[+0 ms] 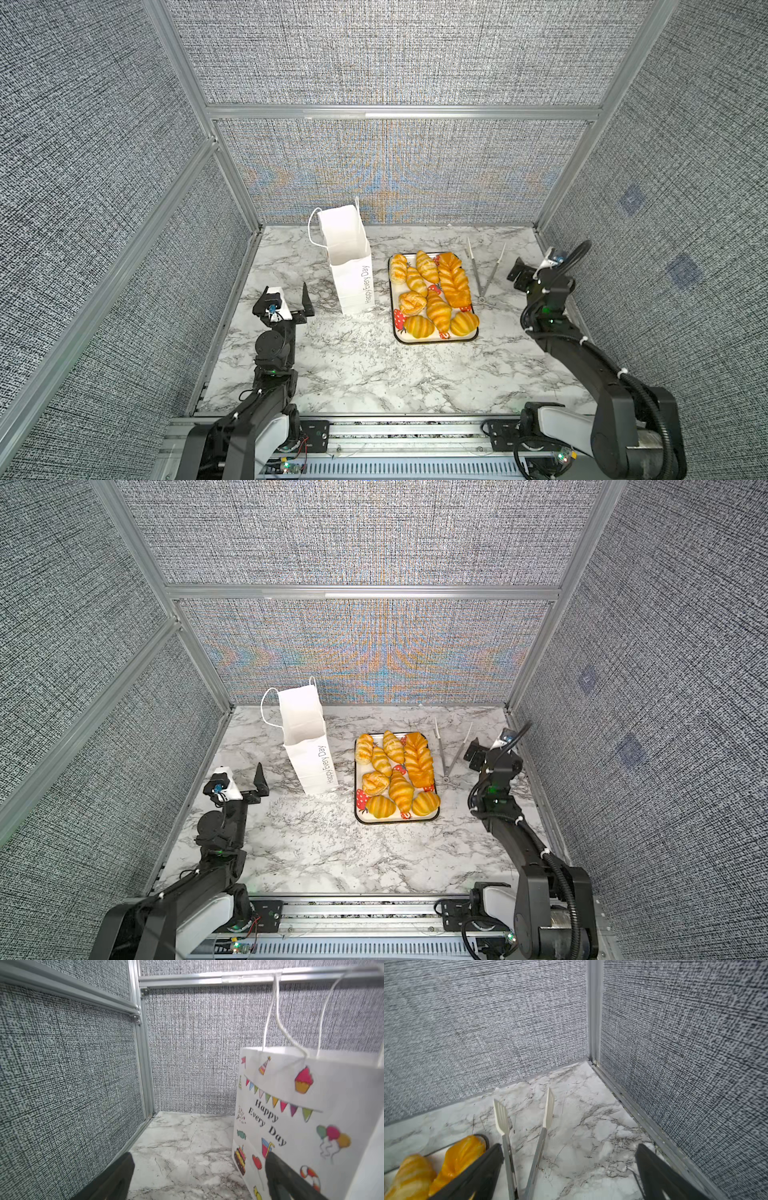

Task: Place the fake bread into the paper bag
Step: 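Raise the left gripper to the paper bag while the right nears the tongs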

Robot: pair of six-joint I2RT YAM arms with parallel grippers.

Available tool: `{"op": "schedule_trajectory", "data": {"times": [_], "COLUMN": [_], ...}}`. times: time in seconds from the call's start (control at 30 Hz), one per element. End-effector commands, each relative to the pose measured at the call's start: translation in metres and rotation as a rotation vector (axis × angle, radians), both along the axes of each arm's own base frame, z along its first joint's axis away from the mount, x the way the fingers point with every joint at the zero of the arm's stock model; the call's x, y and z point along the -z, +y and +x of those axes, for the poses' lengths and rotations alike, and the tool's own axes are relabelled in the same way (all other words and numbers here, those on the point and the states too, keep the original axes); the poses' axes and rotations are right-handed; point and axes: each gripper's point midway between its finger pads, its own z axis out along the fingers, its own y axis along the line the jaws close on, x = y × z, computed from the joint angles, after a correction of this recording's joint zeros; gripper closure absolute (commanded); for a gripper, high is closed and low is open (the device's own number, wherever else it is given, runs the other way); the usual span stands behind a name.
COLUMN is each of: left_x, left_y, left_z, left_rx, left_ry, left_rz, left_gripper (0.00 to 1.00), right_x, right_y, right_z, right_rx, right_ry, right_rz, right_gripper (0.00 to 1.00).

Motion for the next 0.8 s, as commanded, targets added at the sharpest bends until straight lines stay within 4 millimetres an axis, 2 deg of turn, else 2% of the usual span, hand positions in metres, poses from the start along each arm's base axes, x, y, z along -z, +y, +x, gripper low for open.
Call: {"op": "schedule_trajectory", "data": {"times": [0.0,0.1,0.13,0.2,0.37,0.47,0.6,0.77], "left_x": [0.009,-0.007,-0.011,-0.025,-0.066,-0.089,-0.093,-0.087], "left_y": [0.008,0.002,-0.002,-0.014,-0.044,-0.061,-0.075,-0.093], "left_z": [0.002,0.012,0.017,0.029,0.054,0.063,0.076,0.087], "left_rx": [-0.030,0.007,0.026,0.082,0.237,0.331,0.389,0.443], "left_ry": [0.081,0.121,0.151,0.195,0.288,0.296,0.380,0.478], "left_rz": [-0.176,-0.293,-0.330,-0.361,-0.428,-0.432,-0.428,-0.408], "left_gripper": [0.01,0.01,0.01,0.01,0.01,0.01,0.01,0.04], "right_x": [0.036,0.018,0.017,0.027,0.054,0.055,0.045,0.047], "right_y": [-0.018,-0.012,-0.008,0.000,0.019,0.032,0.038,0.038], "right_z": [-0.023,-0.011,-0.005,0.003,0.007,0.004,0.000,0.001], "right_rx": [0.210,0.226,0.206,0.150,0.020,-0.055,-0.108,-0.108], "right_ry": [0.334,0.480,0.523,0.573,0.624,0.594,0.557,0.583], "right_rz": [0.171,0.233,0.231,0.221,0.238,0.258,0.247,0.246], "right_gripper": [0.01,0.01,0.01,0.01,0.05,0.05,0.04,0.04]}}
